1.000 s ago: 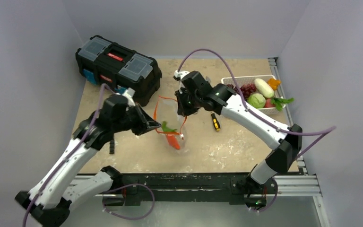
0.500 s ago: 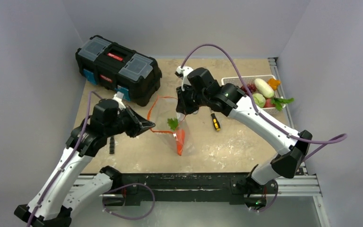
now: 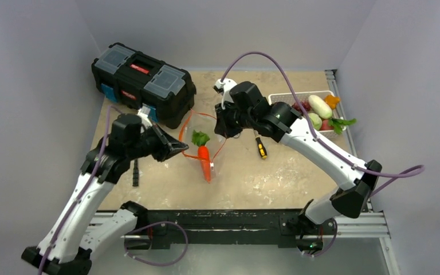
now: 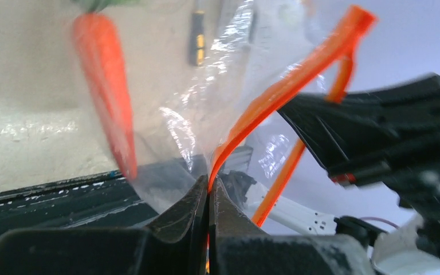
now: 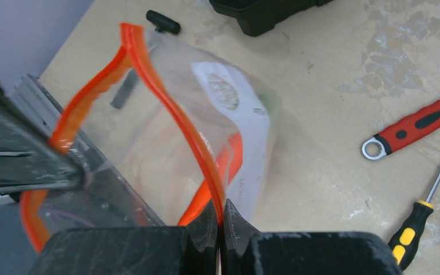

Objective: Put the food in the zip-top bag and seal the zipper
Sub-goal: Adjust the zipper food storage bag at the center of the board.

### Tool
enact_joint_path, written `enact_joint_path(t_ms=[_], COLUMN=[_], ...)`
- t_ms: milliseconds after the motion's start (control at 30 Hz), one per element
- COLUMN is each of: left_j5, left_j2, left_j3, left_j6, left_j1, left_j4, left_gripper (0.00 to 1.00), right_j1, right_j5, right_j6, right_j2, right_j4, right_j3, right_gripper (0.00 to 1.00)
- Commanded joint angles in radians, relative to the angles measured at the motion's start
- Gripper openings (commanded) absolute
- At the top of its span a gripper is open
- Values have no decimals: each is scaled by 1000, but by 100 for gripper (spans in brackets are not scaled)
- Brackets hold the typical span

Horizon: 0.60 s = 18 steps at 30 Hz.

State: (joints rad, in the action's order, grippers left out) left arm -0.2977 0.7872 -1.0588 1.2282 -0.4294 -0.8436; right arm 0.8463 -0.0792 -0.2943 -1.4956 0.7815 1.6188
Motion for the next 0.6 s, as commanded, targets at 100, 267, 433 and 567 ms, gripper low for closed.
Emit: enact_joint_path(t_ms=[100,267,433,567], left_j5=[-27,-43,-82,-115], left_j2=[44,43,128,190], left_j3=[-106,-109,218,169], left_j6=[-64,-57,-44,-94], left_j1=[34,35,55,67], left_j4=[-7,-54,153,127], left_gripper=[0,0,0,0], right_j1=[2,2,1,2], right_j5=[75,-7,-82,-57], right_j6=[19,-32,-53,-22], right_j2=[-10,28,-41,-86], right_j4=[29,8,-174,-147], right_j3=[89,77,-185,-153], right_gripper=[0,0,0,0])
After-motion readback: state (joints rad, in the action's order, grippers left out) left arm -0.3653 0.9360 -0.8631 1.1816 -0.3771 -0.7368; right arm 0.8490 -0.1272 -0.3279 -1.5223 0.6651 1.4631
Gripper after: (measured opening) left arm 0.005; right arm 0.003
